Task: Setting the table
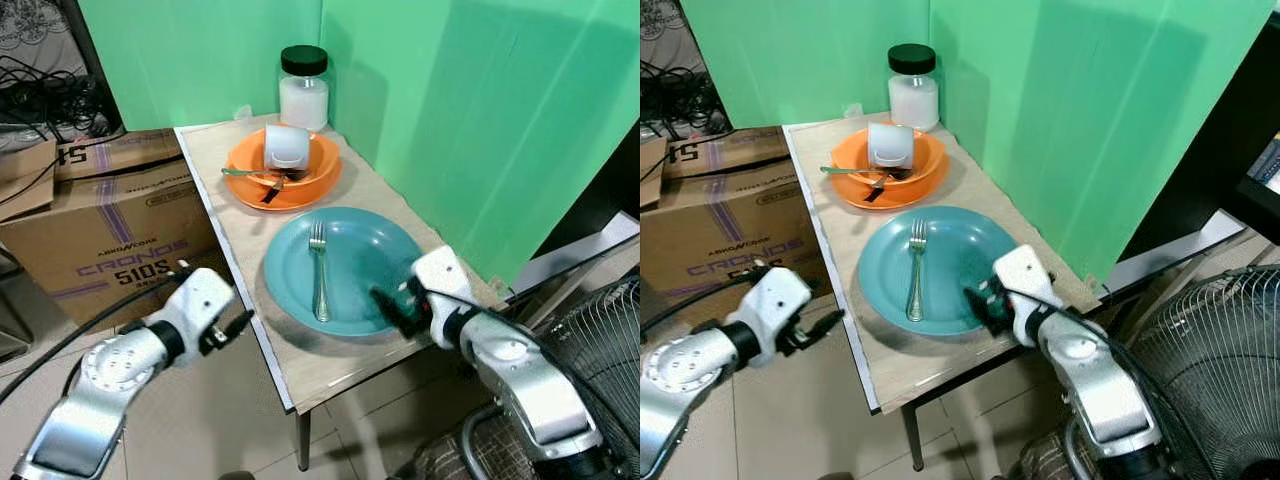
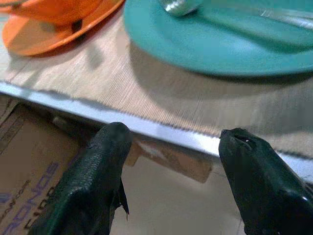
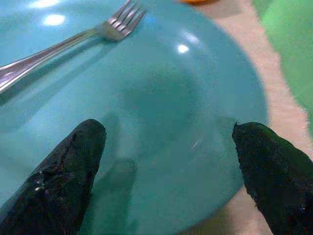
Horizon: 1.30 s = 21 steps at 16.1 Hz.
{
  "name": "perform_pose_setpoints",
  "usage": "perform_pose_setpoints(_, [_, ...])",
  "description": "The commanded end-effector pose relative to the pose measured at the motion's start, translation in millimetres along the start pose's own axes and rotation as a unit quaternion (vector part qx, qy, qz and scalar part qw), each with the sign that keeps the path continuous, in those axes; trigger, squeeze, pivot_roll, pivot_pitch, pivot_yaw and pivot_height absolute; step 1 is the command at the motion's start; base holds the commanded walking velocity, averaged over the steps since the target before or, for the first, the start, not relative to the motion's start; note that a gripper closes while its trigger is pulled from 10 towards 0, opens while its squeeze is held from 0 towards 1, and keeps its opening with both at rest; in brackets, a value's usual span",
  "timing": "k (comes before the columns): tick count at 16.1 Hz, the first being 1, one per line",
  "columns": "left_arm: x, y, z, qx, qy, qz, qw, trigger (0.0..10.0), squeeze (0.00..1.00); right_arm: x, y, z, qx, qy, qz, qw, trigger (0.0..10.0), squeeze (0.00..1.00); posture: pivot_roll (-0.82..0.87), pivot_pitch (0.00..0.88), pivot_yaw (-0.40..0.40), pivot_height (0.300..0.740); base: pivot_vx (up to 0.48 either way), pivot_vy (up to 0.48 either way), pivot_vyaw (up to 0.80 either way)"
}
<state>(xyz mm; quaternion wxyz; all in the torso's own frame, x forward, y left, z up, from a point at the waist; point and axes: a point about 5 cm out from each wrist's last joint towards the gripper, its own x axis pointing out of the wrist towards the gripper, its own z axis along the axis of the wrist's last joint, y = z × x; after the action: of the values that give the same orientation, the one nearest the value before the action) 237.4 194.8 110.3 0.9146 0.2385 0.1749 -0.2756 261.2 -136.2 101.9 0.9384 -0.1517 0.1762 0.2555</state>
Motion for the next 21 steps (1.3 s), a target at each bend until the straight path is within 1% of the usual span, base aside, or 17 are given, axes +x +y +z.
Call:
perform_pose_setpoints(1, [-2.9, 8.3, -2, 0.009, 0.005, 0.018, 1.0, 10.0, 0.0, -4.1, 5.4, -2, -0.013, 0.01, 0.024, 1.0, 10.0, 0.0, 0.08, 0.0, -0.012, 0.74, 0.0, 0.0, 0.0])
perform_pose_setpoints(4, [-7.3, 20.9, -10, 0.01, 0.023, 0.045, 0.999, 10.0, 0.0, -10.7, 16.7, -14, -0.026, 0.041, 0.073, 0.996, 10.0, 0.0, 0.08, 0.0, -0.016, 0.74, 0.0, 0.0, 0.0])
perform_pose_setpoints(6, [-7.7, 26.4, -14, 0.012, 0.03, 0.057, 0.998, 10.0, 0.0, -12.0, 19.2, -13, -0.027, 0.042, 0.083, 0.995, 10.0, 0.0, 0.07, 0.0, -0.016, 0.74, 0.0, 0.0, 0.0])
perform_pose_setpoints(7, [-8.2, 29.8, -14, 0.012, 0.03, 0.064, 0.997, 10.0, 0.0, -12.2, 20.5, -7, -0.014, 0.03, 0.087, 0.996, 10.0, 0.0, 0.07, 0.0, -0.015, 0.74, 0.0, 0.0, 0.0])
perform_pose_setpoints(8, [-8.0, 33.2, -14, 0.011, 0.029, 0.072, 0.997, 10.0, 0.0, -11.3, 20.0, 4, 0.003, 0.006, 0.085, 0.996, 10.0, 0.0, 0.07, 0.0, -0.015, 0.74, 0.0, 0.0, 0.0])
perform_pose_setpoints(9, [-7.9, 33.7, -14, 0.011, 0.029, 0.073, 0.997, 10.0, 0.0, -10.7, 19.4, 9, 0.011, -0.004, 0.084, 0.996, 10.0, 0.0, 0.07, 0.0, -0.014, 0.74, 0.0, 0.0, 0.0])
perform_pose_setpoints(11, [-6.9, 34.8, -13, 0.011, 0.025, 0.075, 0.997, 10.0, 0.0, -9.5, 16.7, 26, 0.028, -0.039, 0.08, 0.996, 10.0, 0.0, 0.07, 0.0, -0.016, 0.74, 0.0, 0.0, 0.0])
perform_pose_setpoints(14, [-6.0, 35.7, -12, 0.012, 0.02, 0.079, 0.997, 10.0, 0.0, -10.3, 15.4, 40, 0.046, -0.061, 0.081, 0.994, 10.0, 0.0, 0.07, 0.0, -0.021, 0.74, 0.0, 0.0, 0.0])
perform_pose_setpoints(15, [-5.6, 35.9, -10, 0.012, 0.017, 0.079, 0.997, 10.0, 0.0, -11.5, 12.5, 46, 0.055, -0.071, 0.076, 0.993, 10.0, 0.0, 0.07, 0.0, -0.023, 0.74, 0.0, 0.0, 0.0])
perform_pose_setpoints(16, [-4.0, 34.8, -7, 0.012, 0.011, 0.073, 0.997, 10.0, 0.0, -12.0, 0.0, 50, 0.054, -0.079, 0.046, 0.994, 10.0, 0.0, 0.07, 0.0, -0.024, 0.74, 0.0, 0.0, 0.0])
perform_pose_setpoints(17, [-1.3, 31.0, -4, 0.01, 0.005, 0.06, 0.998, 10.0, 0.0, -11.8, -14.3, 47, 0.038, -0.067, 0.006, 0.997, 10.0, 0.0, 0.07, 0.0, -0.025, 0.74, 0.0, 0.0, 0.0])
perform_pose_setpoints(18, [3.1, 24.4, 0, 0.009, -0.004, 0.038, 0.999, 10.0, 0.0, -12.1, -28.8, 37, 0.003, -0.038, -0.034, 0.999, 10.0, 0.0, 0.07, 0.0, -0.024, 0.74, 0.0, 0.0, 0.0])
perform_pose_setpoints(19, [6.0, 20.3, 2, 0.011, -0.01, 0.024, 1.0, 10.0, 0.0, -13.0, -35.7, 31, -0.013, -0.022, -0.052, 0.998, 10.0, 0.0, 0.07, 0.0, -0.024, 0.74, 0.0, 0.0, 0.0])
perform_pose_setpoints(20, [13.8, 9.5, 10, 0.018, -0.03, -0.013, 0.999, 10.0, 0.0, -16.9, -50.2, 19, -0.033, 0.008, -0.089, 0.995, 10.0, 0.0, 0.07, 0.0, -0.024, 0.74, 0.0, 0.0, 0.0])
perform_pose_setpoints(21, [17.2, 4.8, 15, 0.018, -0.041, -0.03, 0.999, 10.0, 0.0, -19.2, -54.4, 17, -0.026, 0.01, -0.094, 0.995, 10.0, 0.0, 0.07, 0.0, -0.024, 0.74, 0.0, 0.0, 0.0])
